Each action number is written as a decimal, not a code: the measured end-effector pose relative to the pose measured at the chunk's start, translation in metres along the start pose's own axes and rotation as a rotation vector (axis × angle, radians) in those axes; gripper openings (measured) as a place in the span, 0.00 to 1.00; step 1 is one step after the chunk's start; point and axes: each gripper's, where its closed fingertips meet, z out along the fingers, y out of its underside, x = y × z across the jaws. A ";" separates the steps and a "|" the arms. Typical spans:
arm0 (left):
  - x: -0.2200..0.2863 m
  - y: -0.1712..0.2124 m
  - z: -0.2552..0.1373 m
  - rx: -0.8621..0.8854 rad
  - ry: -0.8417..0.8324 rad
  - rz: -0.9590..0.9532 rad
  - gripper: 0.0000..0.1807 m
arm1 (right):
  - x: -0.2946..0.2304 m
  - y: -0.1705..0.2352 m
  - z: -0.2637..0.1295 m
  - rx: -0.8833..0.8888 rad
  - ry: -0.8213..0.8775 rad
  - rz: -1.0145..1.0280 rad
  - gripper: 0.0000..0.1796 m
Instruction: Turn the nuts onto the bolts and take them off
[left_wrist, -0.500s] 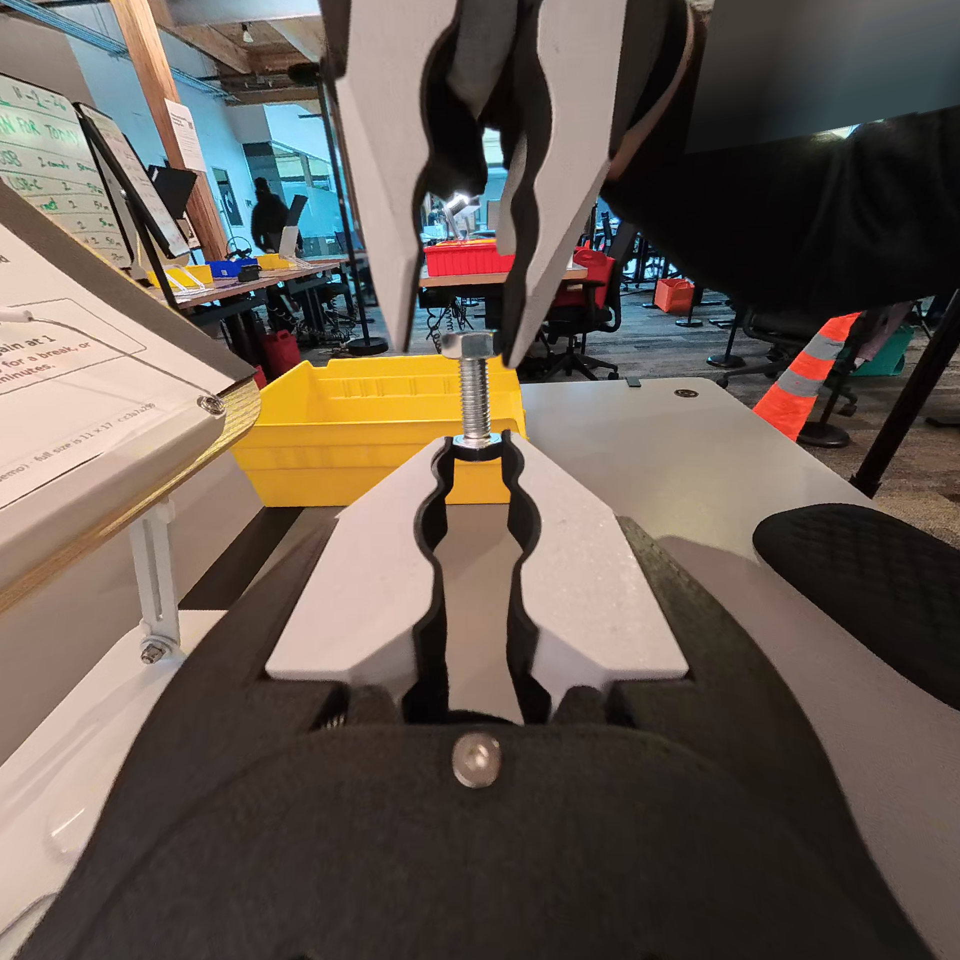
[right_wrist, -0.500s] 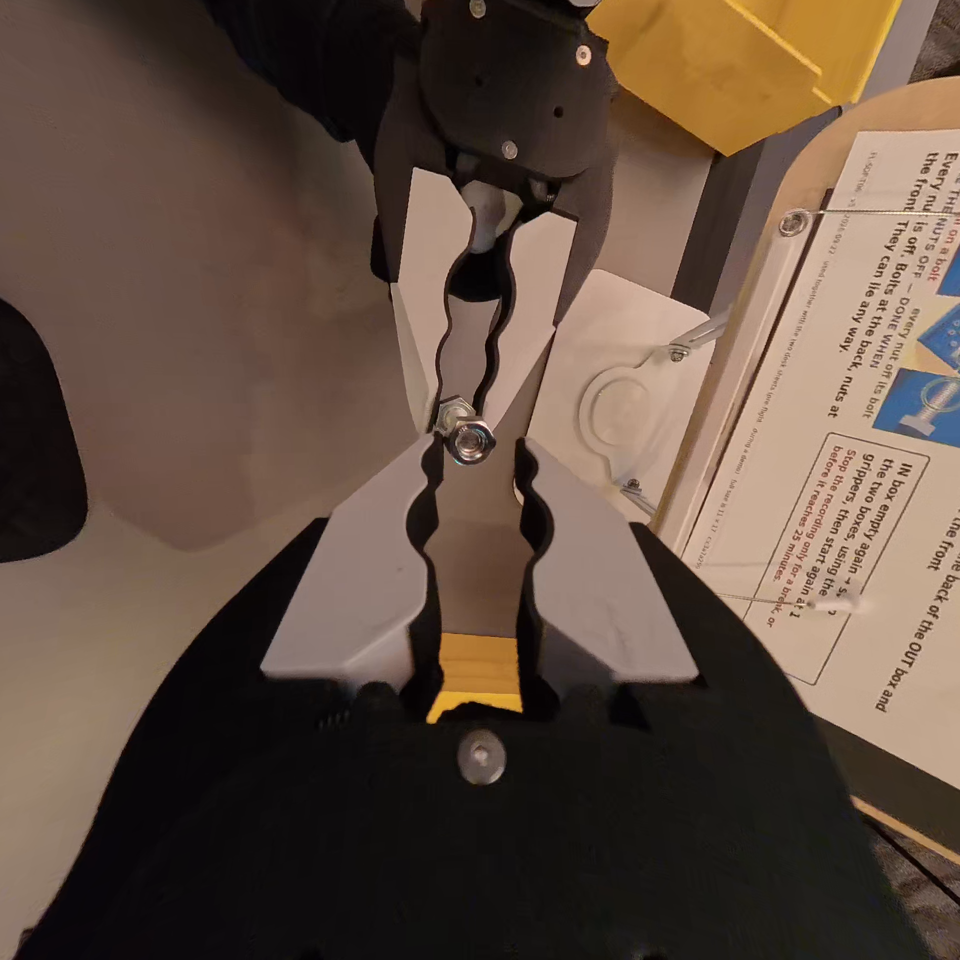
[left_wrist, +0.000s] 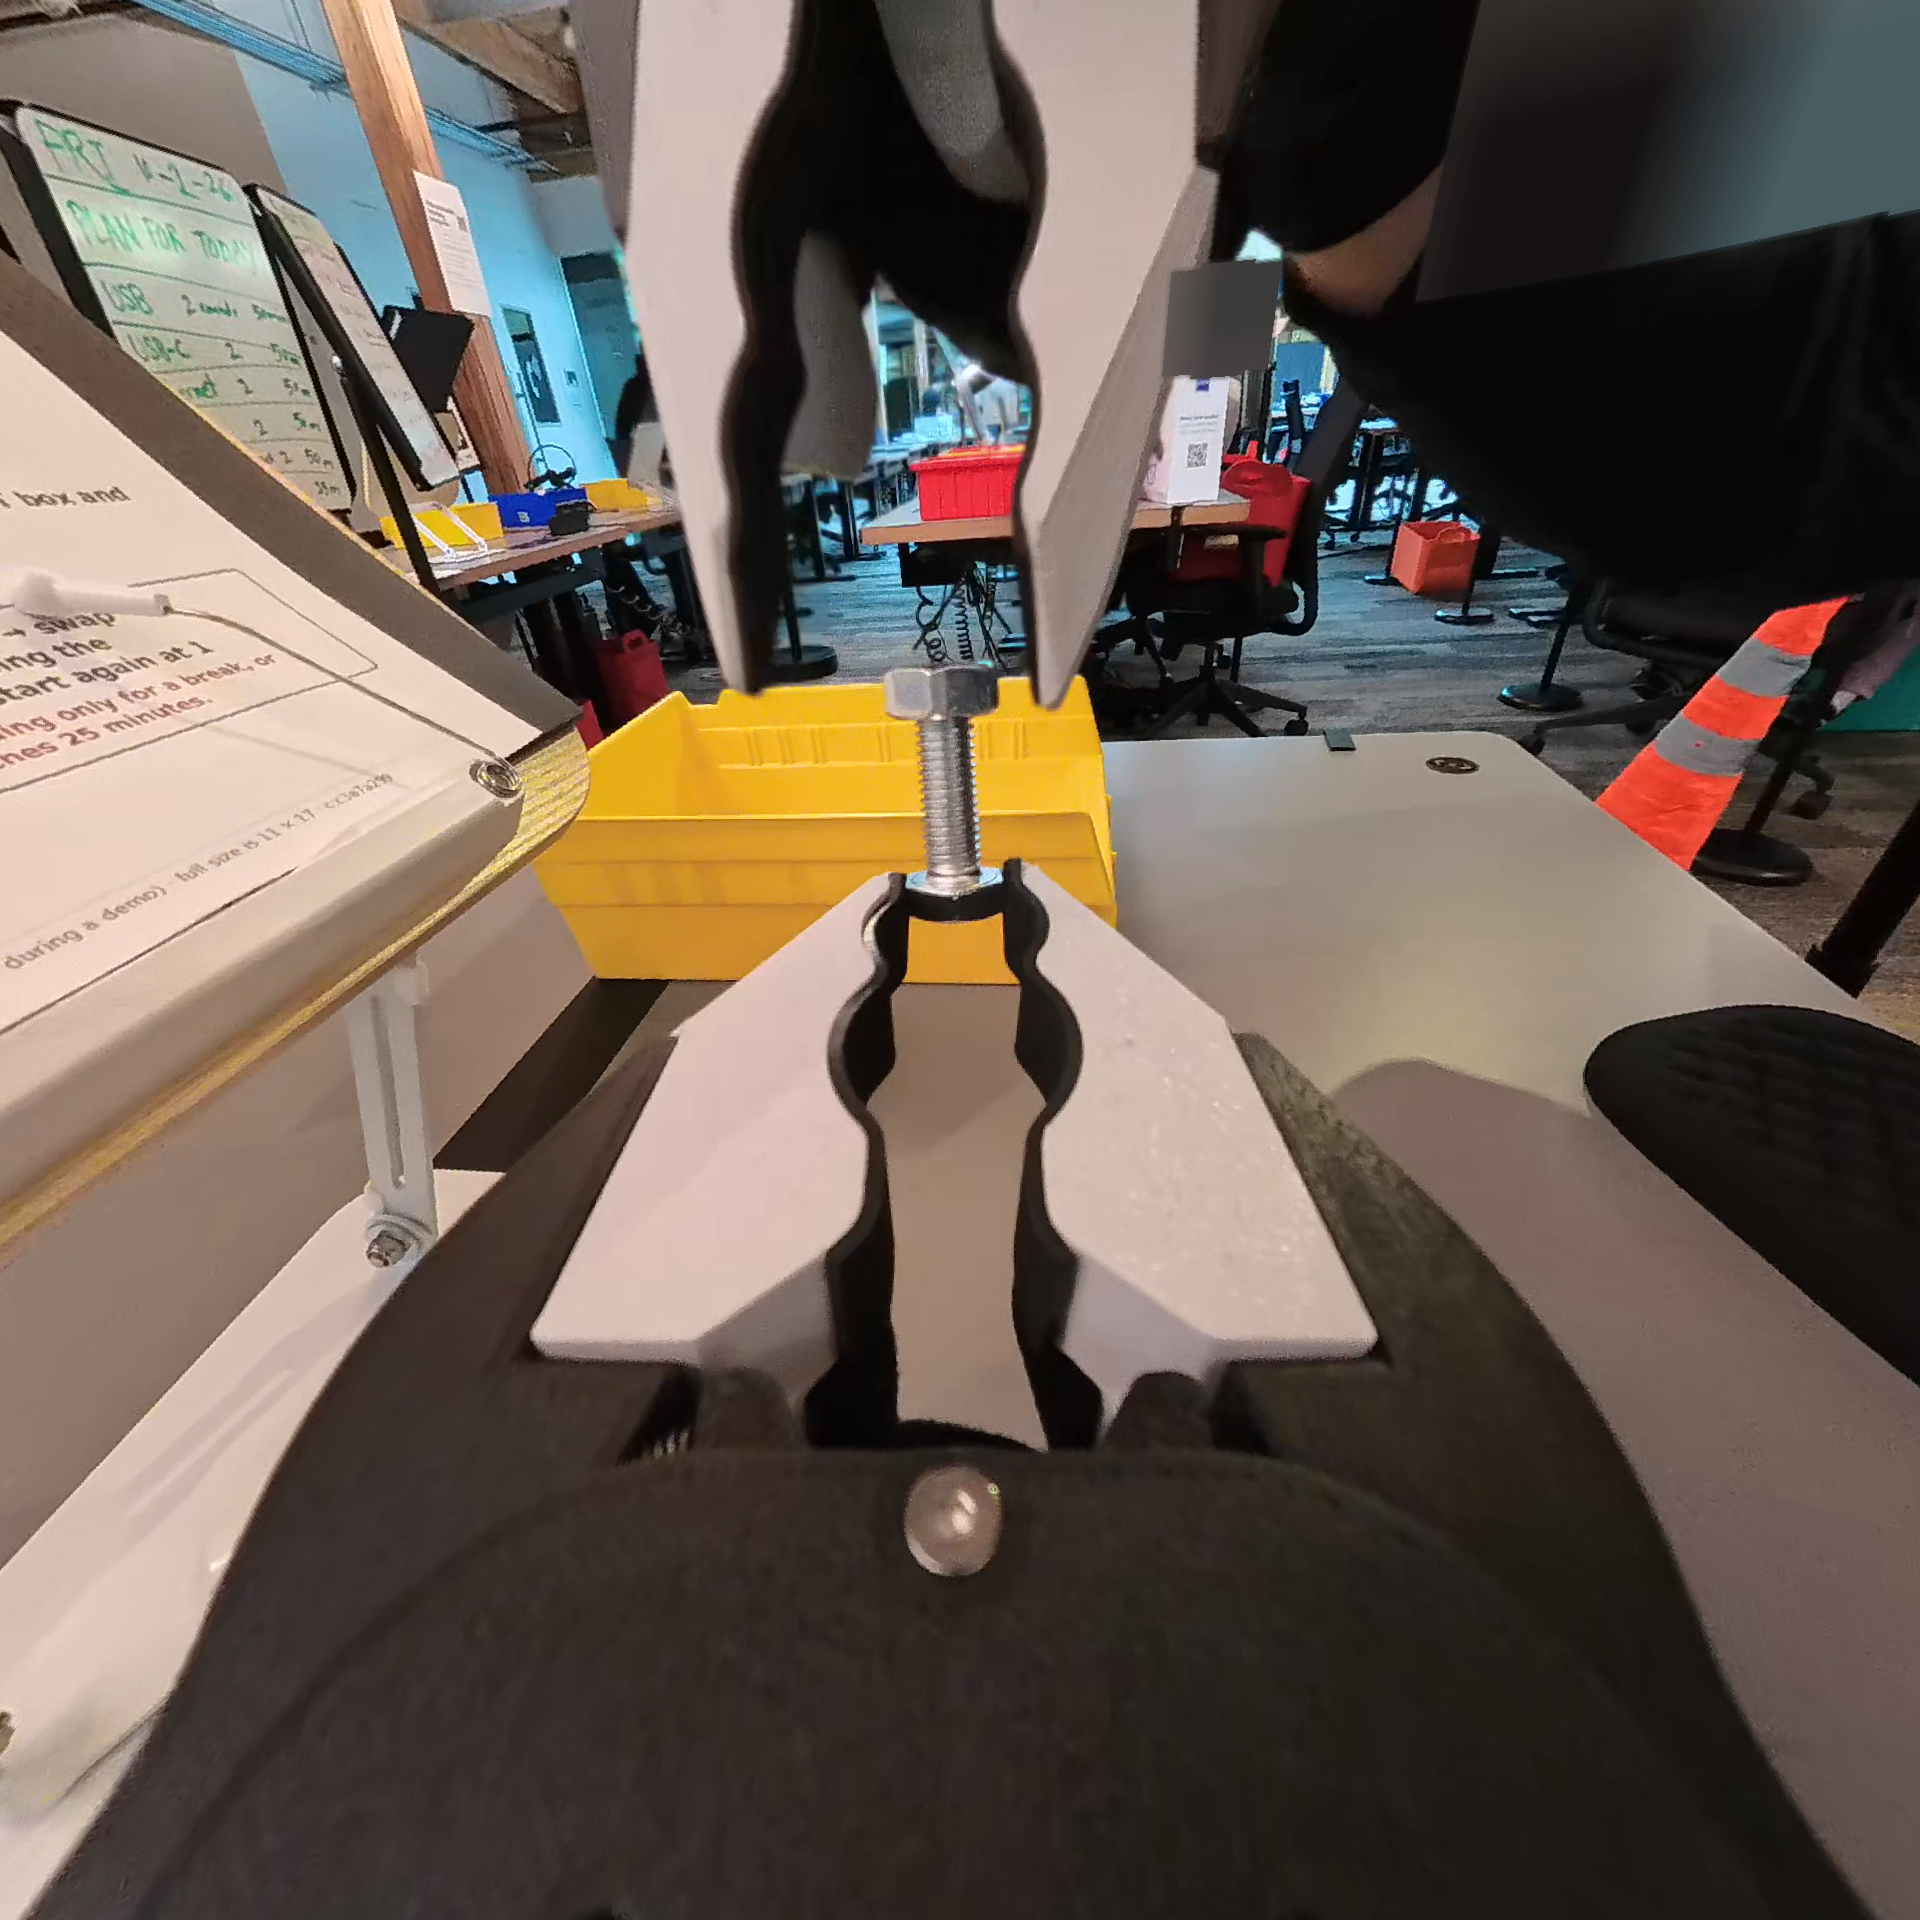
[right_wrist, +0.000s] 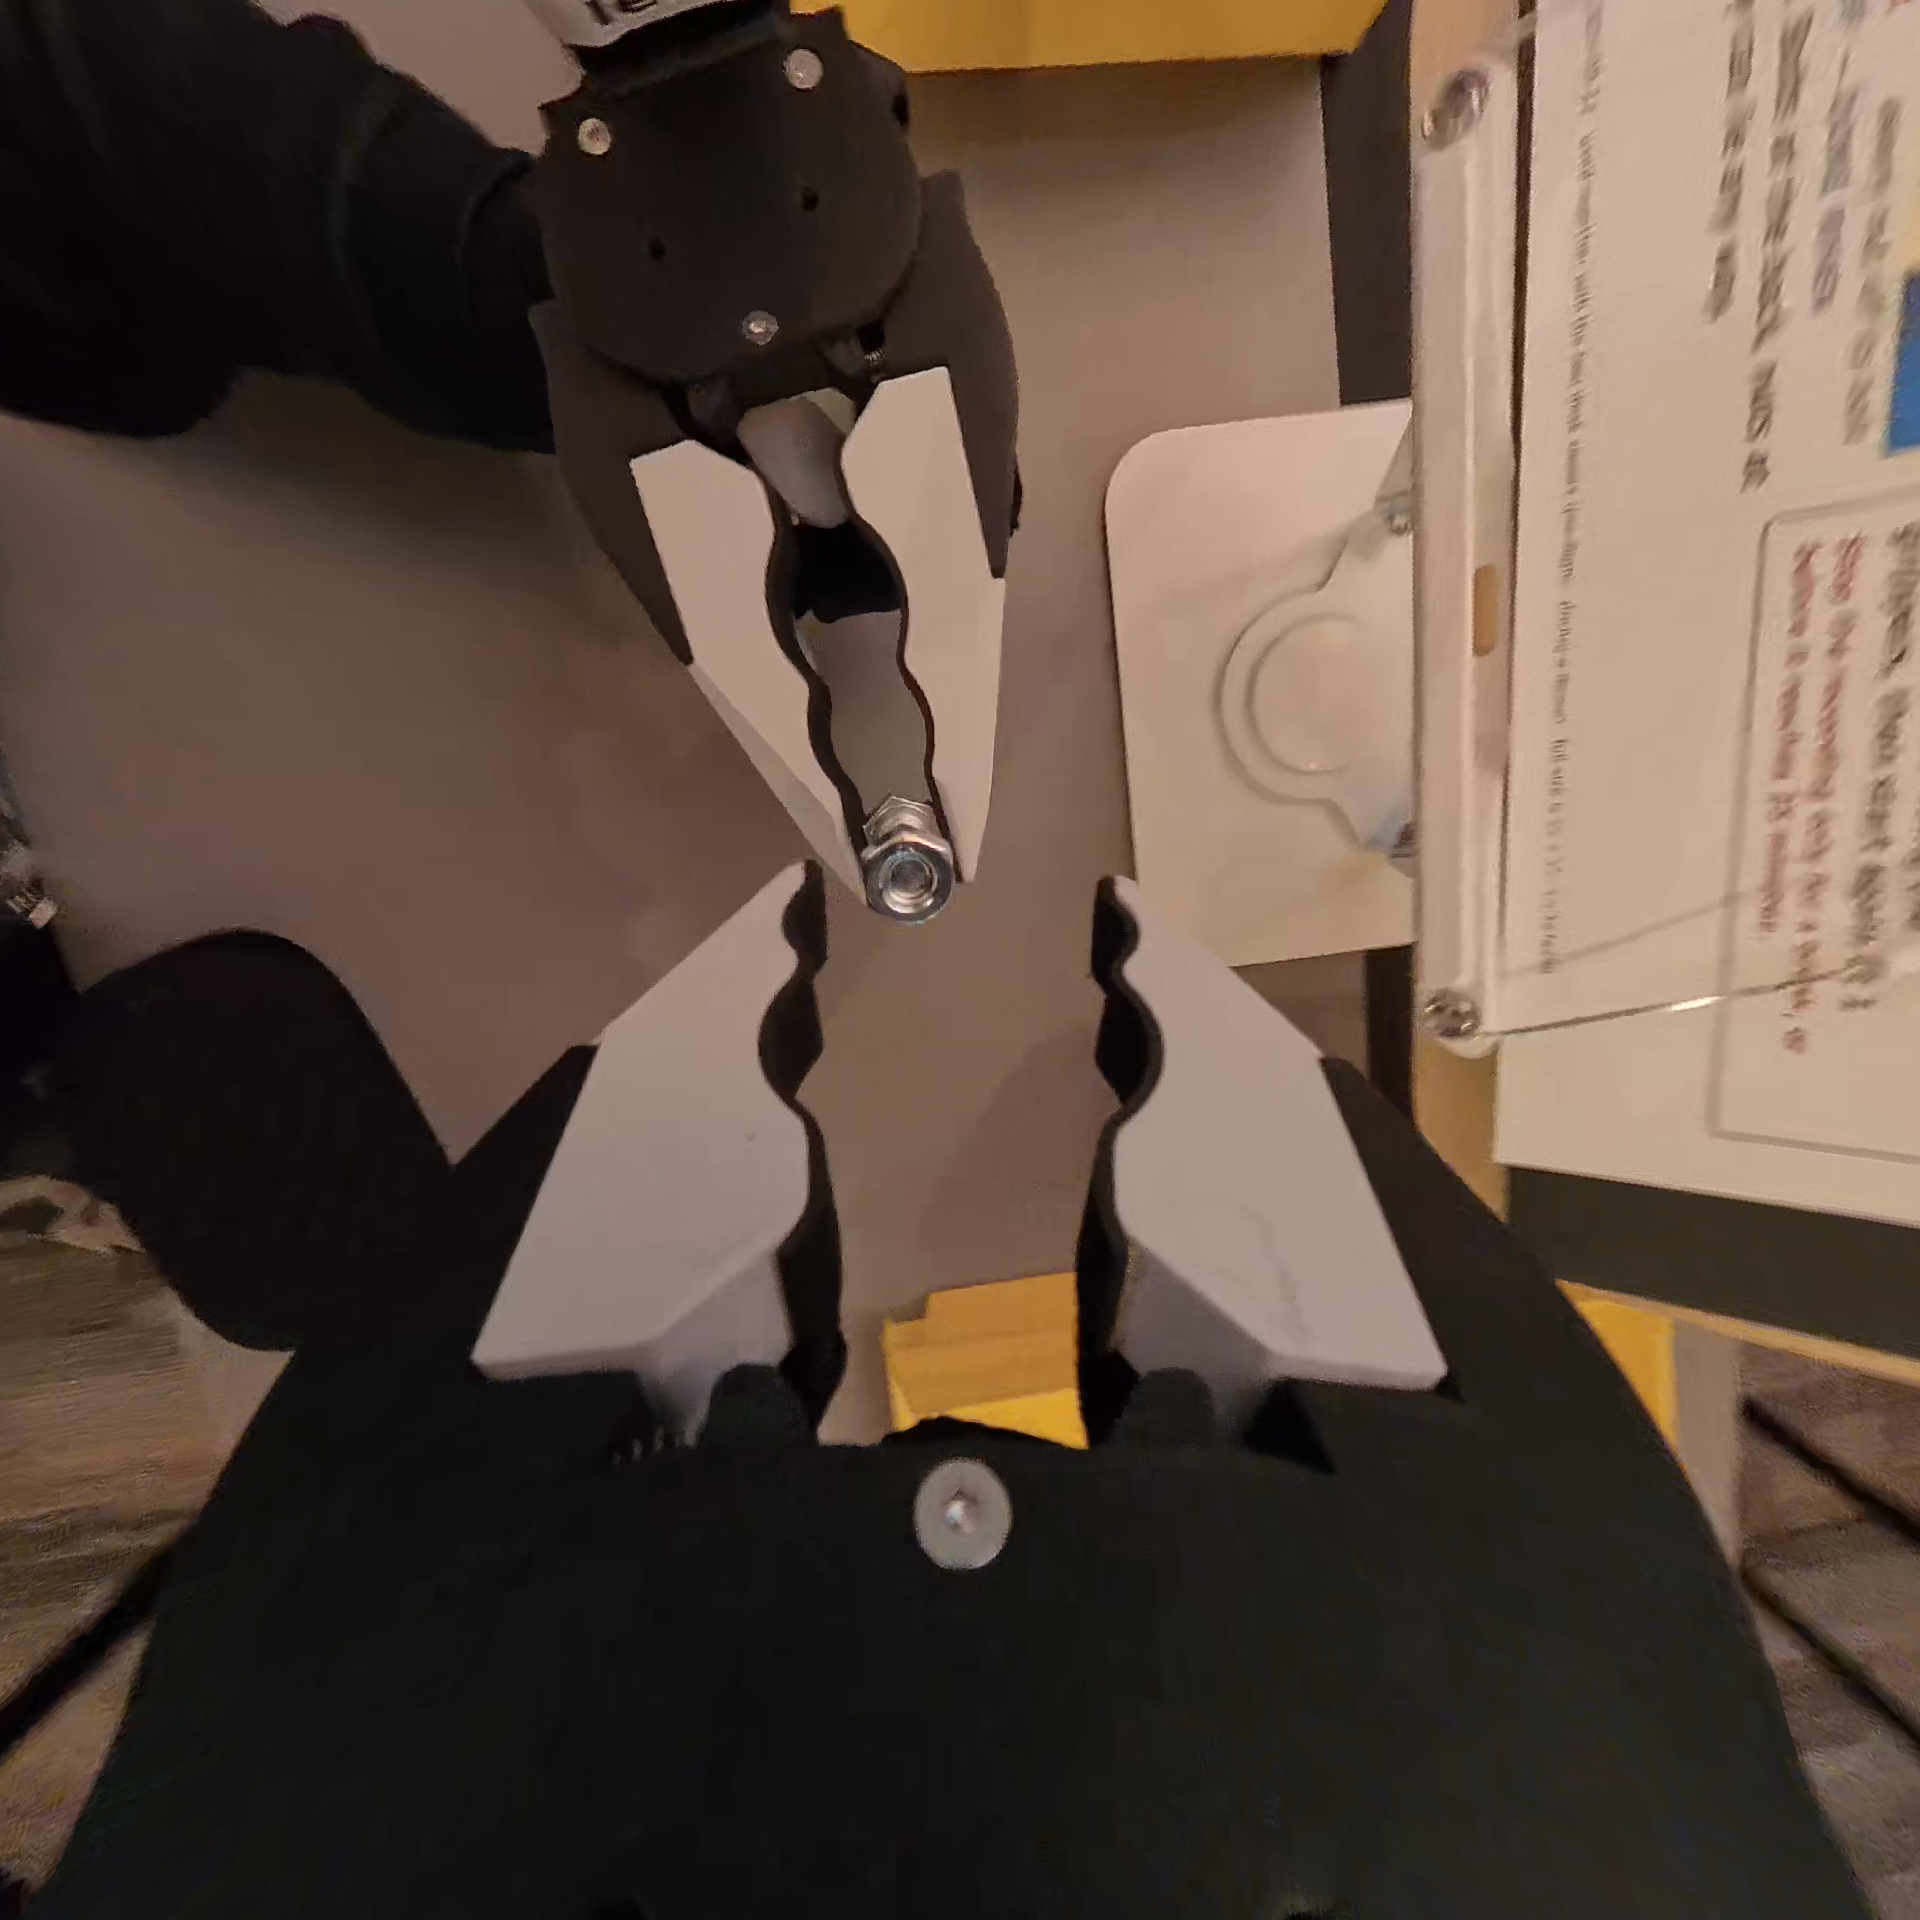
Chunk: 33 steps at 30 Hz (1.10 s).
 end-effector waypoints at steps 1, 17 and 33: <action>0.000 -0.001 0.000 0.005 0.002 -0.004 0.09 | 0.000 -0.001 -0.003 0.008 0.012 -0.057 0.29; 0.000 0.000 0.001 0.006 0.001 -0.009 0.09 | -0.008 0.001 0.008 -0.033 -0.032 -0.041 0.10; 0.006 -0.002 0.000 0.024 0.046 -0.025 0.09 | -0.009 -0.001 0.000 -0.021 0.088 -0.455 0.21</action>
